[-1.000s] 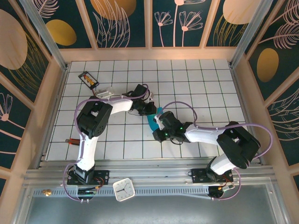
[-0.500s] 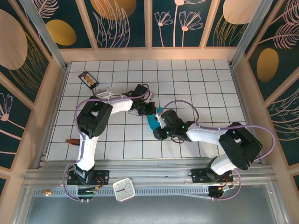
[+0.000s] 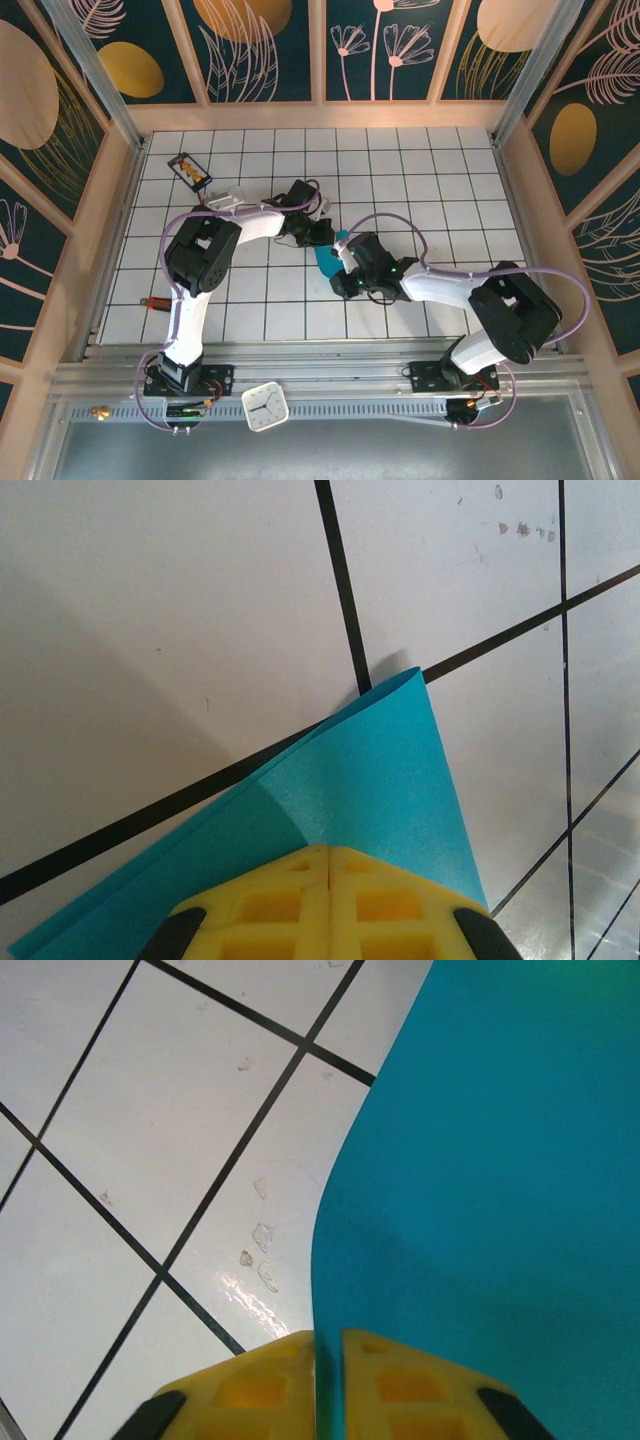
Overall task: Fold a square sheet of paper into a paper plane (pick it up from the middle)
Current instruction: Third fold the triangle at the center of the table.
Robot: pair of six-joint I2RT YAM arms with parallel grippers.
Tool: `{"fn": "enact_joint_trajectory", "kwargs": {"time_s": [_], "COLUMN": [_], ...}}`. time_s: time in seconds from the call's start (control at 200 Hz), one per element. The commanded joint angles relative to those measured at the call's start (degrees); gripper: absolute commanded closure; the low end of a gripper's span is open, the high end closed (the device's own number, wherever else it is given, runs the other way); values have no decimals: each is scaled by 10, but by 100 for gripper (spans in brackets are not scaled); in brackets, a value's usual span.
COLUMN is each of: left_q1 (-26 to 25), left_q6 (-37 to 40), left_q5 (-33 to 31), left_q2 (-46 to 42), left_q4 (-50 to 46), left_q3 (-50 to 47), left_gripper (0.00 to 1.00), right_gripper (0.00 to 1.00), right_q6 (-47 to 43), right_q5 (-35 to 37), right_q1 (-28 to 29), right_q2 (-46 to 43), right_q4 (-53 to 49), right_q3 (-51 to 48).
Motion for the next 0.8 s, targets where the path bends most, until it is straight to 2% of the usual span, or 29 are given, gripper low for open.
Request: {"fn": "enact_joint_trajectory", "kwargs": {"time_s": [0.0, 0.2, 0.796], "left_q1": [-4, -4, -5], "left_q6": [16, 18, 22], "left_q5": [-29, -29, -27], "left_q2": [31, 34, 40], "left_q4": [-47, -49, -52], "left_q3": [3, 5, 11], "left_gripper": [95, 95, 97], "right_gripper": [84, 76, 74], "right_q6": [-10, -10, -4], "right_q5": [-23, -30, -31], "right_q1": [-11, -19, -20], "right_q2": [-3, -5, -27], "right_q4": [-9, -14, -22], "right_q3": [17, 16, 4]}}
